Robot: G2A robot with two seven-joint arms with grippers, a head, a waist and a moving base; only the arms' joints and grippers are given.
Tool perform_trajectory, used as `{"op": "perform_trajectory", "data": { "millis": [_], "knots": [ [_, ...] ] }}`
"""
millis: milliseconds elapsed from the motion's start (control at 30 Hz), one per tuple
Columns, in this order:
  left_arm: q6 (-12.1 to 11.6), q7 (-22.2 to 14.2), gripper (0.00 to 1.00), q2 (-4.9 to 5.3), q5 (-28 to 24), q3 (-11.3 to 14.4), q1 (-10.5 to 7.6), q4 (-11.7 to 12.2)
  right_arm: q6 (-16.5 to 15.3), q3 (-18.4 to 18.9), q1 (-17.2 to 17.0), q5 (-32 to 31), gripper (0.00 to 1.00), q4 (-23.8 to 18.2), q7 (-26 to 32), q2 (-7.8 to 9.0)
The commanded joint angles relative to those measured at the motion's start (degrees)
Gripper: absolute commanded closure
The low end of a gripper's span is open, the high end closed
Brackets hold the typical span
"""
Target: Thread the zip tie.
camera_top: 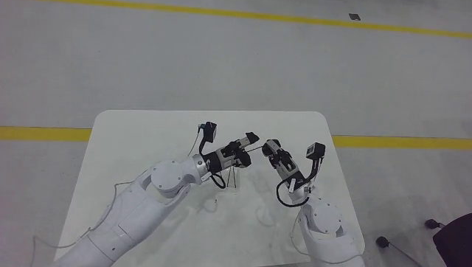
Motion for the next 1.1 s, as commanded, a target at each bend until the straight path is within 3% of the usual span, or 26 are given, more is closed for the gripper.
{"op": "perform_trajectory", "data": {
  "millis": [0, 267, 333, 400, 533, 600, 1067],
  "knots": [
    [0.0, 0.0, 0.00, 0.00, 0.0, 0.0, 0.00, 0.0, 0.0, 0.1, 0.1, 0.8, 1.00, 0.0, 1.3, -0.15],
    [0.1, 0.7, 0.00, 0.00, -0.4, 0.0, 0.58, -0.7, 0.3, -0.1, 0.2, -0.1, 1.00, 0.0, 0.8, -0.18],
    [-0.1, 0.6, 0.16, -0.05, -1.2, 0.0, 0.69, -0.9, 0.1, -0.3, 0.2, -0.8, 1.00, 0.2, 0.3, -0.19],
    [-0.1, 0.5, 0.22, -0.08, -1.3, 0.0, 0.60, -0.8, 0.0, -0.6, 0.2, -1.6, 1.00, 0.5, 0.0, -0.18],
    [-0.3, 0.5, 0.46, -0.14, -1.4, 0.1, 0.49, -0.7, 0.0, -1.0, 0.2, -2.4, 1.00, 1.0, -0.3, -0.15],
    [-0.4, 0.4, 0.52, -0.18, -1.7, 0.2, 0.45, -0.7, 0.0, -1.0, 0.2, -2.6, 1.00, 1.0, -0.3, -0.12],
    [0.3, 0.7, 0.58, -0.22, -1.3, 0.4, 0.52, -0.6, 0.0, -1.5, -0.2, -2.7, 1.00, 0.7, -0.3, 0.02]
  ]
}}
